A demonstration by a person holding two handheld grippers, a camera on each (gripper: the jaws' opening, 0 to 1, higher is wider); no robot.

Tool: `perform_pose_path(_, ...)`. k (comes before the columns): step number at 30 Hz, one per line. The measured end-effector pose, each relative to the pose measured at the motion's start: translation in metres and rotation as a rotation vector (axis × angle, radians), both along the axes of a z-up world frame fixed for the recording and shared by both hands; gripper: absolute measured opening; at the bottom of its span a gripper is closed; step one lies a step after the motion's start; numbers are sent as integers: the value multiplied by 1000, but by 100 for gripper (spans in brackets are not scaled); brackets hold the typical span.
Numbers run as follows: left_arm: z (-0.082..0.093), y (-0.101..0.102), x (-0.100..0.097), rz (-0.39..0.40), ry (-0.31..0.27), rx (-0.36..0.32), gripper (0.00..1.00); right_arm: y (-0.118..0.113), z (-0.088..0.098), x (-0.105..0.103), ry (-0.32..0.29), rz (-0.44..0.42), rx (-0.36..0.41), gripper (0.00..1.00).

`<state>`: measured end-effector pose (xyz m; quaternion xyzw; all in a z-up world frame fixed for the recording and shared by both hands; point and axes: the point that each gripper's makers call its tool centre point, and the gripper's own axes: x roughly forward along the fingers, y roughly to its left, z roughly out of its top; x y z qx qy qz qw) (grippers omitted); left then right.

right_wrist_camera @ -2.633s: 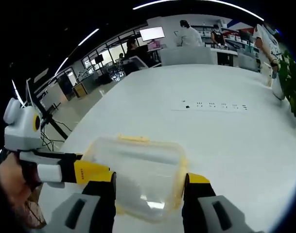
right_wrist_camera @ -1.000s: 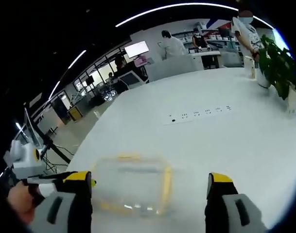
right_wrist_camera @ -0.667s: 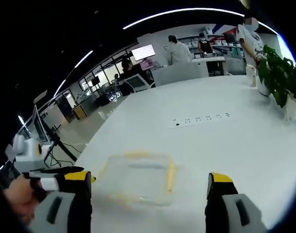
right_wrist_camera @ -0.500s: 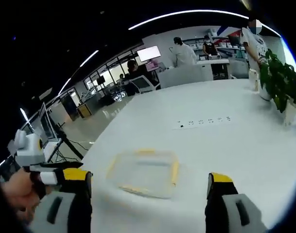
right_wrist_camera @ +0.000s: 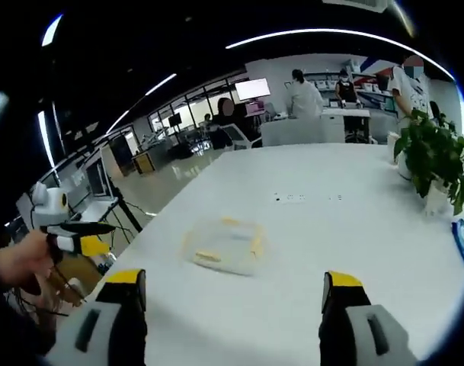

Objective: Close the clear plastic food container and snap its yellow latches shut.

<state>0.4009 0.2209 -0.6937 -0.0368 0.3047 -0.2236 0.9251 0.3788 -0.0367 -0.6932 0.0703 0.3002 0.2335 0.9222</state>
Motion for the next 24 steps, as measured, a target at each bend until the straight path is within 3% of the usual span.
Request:
perform_pose_path(7, 0, 11, -50, -32, 47, 7, 99, -5, -17, -56, 56, 40, 15, 97)
perform_pose_path(10, -7, 15, -75, -71, 69, 49, 97, -14, -23, -73, 63, 36, 3, 98)
perform_pose_path(12, -14, 22, -86, -51, 98, 43, 97, -19, -28, -82, 84, 34, 3, 96)
perform_pose_path(17, -25, 29, -106, -31, 124, 46, 97, -28, -36, -101, 117, 46, -5, 92)
perform_pose_path(21, -23, 29, -114, -12, 125, 39, 97, -28, -38, -105, 115, 65, -7, 93)
perform_pose_path(24, -23, 29, -119, 9, 125, 42, 97, -22, -35, -109, 108, 82, 50, 93)
